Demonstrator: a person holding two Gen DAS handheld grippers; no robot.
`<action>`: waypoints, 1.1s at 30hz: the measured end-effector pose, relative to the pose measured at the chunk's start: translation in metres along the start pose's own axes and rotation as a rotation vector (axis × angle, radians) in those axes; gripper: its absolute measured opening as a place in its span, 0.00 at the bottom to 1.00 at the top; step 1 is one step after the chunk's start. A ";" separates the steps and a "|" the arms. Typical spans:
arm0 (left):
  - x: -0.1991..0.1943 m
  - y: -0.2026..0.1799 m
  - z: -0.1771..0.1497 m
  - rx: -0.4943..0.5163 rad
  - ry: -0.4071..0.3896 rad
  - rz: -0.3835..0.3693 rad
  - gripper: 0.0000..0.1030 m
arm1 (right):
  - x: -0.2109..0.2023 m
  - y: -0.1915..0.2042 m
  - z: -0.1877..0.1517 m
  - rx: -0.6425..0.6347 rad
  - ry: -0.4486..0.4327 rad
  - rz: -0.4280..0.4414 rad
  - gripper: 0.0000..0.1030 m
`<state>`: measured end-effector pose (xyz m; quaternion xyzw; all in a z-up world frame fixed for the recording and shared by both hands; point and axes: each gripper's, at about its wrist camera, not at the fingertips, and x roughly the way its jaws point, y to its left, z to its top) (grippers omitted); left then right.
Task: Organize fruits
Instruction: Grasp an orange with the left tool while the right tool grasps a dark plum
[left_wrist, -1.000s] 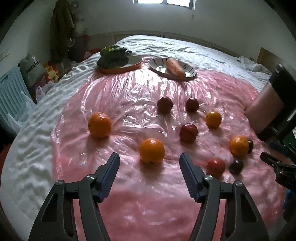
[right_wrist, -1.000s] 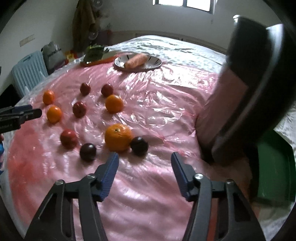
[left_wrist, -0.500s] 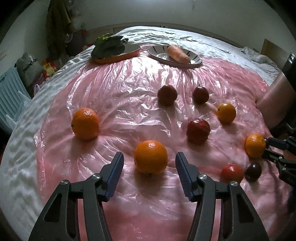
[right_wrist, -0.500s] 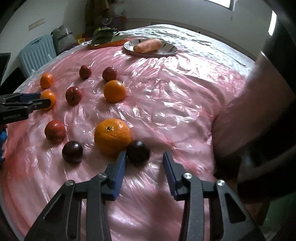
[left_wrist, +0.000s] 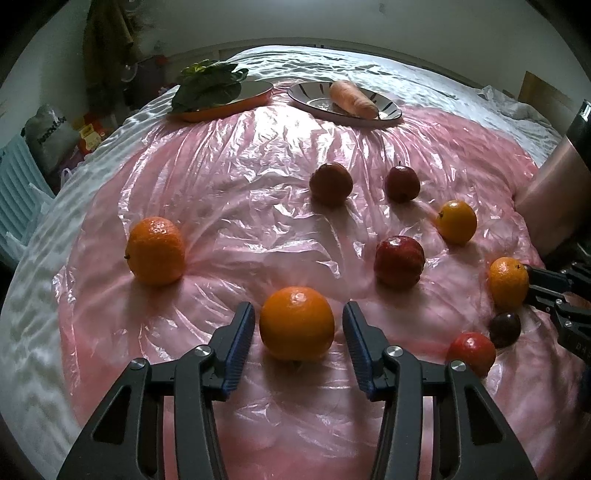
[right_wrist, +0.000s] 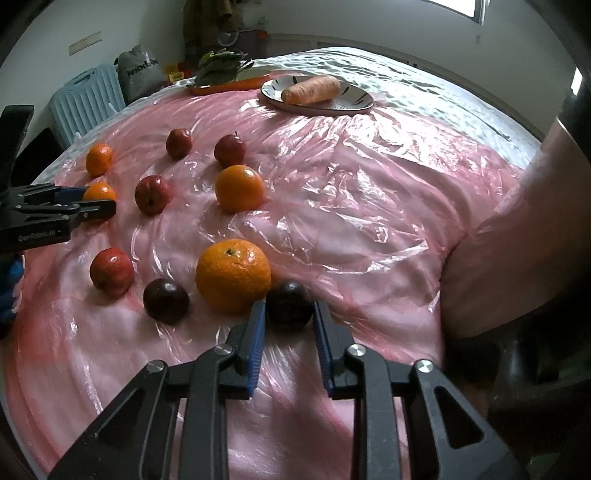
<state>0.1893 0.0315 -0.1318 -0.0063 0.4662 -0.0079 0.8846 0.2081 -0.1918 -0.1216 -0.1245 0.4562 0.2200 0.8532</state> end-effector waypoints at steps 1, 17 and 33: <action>0.001 0.001 0.000 0.000 0.003 -0.007 0.36 | 0.001 0.000 0.000 -0.004 0.001 0.003 0.06; -0.011 0.007 -0.005 -0.002 -0.024 -0.036 0.33 | -0.017 0.000 -0.007 0.017 -0.042 0.002 0.02; -0.063 0.007 -0.017 -0.010 -0.080 -0.054 0.33 | -0.067 0.013 -0.043 0.114 -0.102 -0.019 0.02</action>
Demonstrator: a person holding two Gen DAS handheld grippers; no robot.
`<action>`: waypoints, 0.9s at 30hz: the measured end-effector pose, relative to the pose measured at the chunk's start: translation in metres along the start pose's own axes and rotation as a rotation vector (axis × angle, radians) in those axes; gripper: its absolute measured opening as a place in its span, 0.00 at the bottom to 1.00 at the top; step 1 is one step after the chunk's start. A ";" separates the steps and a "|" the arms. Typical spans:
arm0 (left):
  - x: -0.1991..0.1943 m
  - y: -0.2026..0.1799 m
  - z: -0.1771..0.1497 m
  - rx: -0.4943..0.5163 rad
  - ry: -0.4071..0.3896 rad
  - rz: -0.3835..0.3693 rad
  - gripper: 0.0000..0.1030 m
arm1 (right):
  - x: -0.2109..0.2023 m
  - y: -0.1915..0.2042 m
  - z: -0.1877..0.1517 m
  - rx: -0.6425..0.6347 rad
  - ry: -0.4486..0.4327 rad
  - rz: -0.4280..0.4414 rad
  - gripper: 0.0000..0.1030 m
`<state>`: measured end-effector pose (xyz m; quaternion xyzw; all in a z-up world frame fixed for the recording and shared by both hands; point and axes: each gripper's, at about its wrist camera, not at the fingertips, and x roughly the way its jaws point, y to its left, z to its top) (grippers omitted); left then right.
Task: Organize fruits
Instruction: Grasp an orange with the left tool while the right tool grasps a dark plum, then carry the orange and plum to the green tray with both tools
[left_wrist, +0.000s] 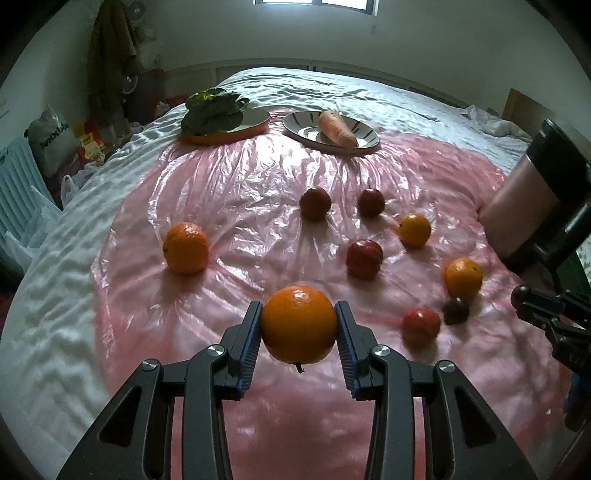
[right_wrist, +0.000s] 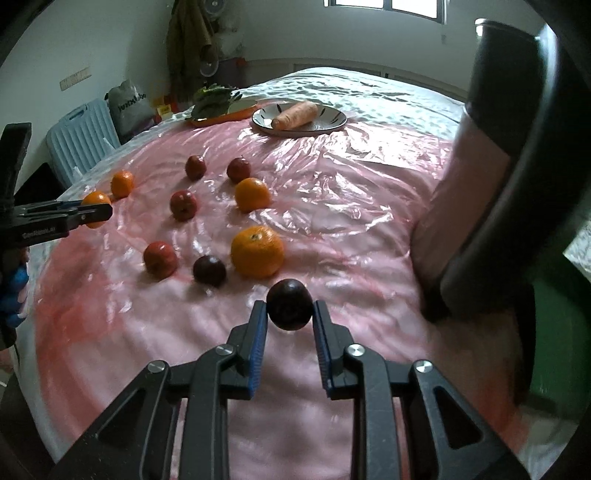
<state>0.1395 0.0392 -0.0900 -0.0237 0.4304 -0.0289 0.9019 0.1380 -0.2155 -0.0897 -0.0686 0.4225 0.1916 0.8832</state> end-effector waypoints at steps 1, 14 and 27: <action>-0.003 0.000 -0.001 -0.002 0.000 -0.001 0.33 | -0.003 0.001 -0.002 0.004 -0.001 0.000 0.02; -0.049 -0.014 -0.018 0.013 -0.042 -0.022 0.33 | -0.048 0.007 -0.023 0.061 -0.042 -0.013 0.02; -0.086 -0.044 -0.030 0.043 -0.062 -0.040 0.33 | -0.093 -0.006 -0.044 0.112 -0.098 -0.029 0.02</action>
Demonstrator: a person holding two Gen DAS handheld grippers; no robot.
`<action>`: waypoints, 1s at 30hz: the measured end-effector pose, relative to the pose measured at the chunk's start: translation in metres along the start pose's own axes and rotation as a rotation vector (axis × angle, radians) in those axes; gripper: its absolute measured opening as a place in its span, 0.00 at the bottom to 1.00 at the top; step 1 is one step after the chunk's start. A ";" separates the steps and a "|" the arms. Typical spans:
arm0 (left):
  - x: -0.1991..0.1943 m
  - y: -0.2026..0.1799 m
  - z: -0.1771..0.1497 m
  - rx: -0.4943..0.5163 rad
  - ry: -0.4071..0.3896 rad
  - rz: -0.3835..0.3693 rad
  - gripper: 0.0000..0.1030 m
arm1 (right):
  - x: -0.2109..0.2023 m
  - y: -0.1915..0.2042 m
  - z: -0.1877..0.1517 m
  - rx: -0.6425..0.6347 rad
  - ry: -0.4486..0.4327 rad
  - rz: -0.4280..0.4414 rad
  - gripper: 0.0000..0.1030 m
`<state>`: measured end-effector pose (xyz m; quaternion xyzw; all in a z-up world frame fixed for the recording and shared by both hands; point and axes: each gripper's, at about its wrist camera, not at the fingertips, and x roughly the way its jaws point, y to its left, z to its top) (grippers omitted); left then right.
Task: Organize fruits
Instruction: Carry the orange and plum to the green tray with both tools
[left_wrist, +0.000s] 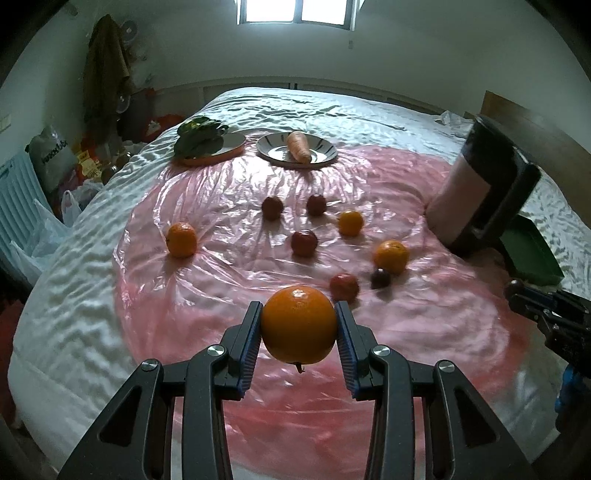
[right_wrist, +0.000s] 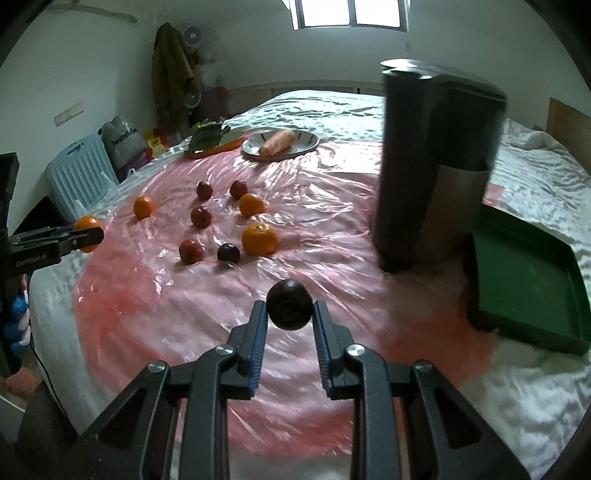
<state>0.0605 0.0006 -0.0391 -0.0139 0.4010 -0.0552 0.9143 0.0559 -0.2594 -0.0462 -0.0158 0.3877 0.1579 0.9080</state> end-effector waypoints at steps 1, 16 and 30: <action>-0.002 -0.004 -0.001 0.006 -0.002 -0.005 0.33 | -0.004 -0.004 -0.002 0.007 -0.004 -0.005 0.02; -0.010 -0.168 0.007 0.217 0.035 -0.247 0.33 | -0.065 -0.126 -0.032 0.165 -0.069 -0.162 0.02; 0.044 -0.345 0.046 0.404 0.080 -0.414 0.33 | -0.067 -0.256 -0.037 0.280 -0.082 -0.281 0.02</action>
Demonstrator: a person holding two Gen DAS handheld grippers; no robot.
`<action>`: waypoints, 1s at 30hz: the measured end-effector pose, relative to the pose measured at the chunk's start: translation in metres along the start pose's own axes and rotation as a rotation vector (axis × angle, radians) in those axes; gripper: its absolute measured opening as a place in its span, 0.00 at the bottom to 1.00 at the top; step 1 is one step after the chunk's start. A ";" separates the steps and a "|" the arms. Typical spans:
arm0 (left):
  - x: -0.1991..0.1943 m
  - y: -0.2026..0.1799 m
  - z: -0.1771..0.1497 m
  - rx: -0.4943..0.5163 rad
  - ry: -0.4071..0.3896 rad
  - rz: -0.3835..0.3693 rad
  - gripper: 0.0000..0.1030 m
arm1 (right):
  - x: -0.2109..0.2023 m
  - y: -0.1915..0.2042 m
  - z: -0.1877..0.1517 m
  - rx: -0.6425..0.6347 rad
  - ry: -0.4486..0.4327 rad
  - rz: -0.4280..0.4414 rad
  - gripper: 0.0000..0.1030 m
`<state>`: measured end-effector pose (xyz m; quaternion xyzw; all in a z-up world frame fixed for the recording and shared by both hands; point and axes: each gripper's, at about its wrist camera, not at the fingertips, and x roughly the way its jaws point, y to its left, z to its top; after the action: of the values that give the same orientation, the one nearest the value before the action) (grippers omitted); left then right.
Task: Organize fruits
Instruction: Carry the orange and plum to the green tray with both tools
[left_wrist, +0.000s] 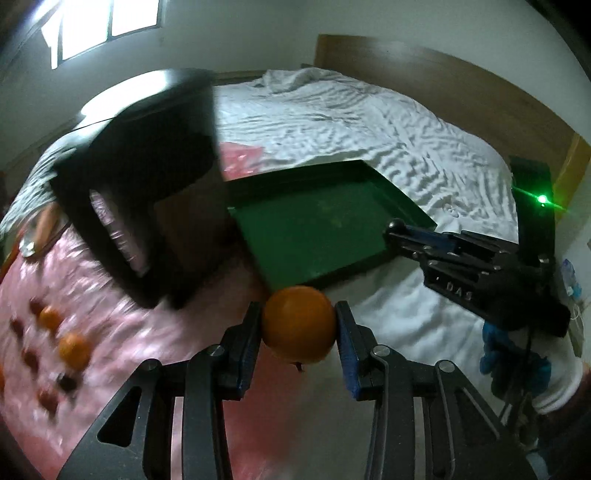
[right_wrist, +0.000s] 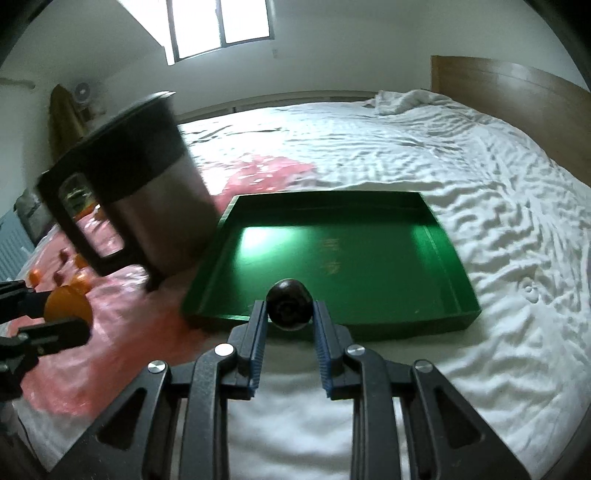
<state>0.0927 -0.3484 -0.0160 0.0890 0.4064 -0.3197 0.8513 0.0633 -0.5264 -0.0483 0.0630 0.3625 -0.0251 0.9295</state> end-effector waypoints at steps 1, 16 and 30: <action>0.009 -0.002 0.007 0.003 0.007 0.002 0.33 | 0.006 -0.007 0.002 0.010 0.004 -0.006 0.02; 0.131 -0.014 0.047 0.024 0.161 0.078 0.33 | 0.080 -0.063 0.009 0.030 0.136 -0.074 0.03; 0.154 -0.012 0.040 0.019 0.236 0.107 0.33 | 0.087 -0.061 0.007 0.032 0.154 -0.085 0.09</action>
<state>0.1824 -0.4467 -0.1034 0.1557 0.4952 -0.2650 0.8126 0.1259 -0.5878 -0.1083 0.0641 0.4350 -0.0653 0.8958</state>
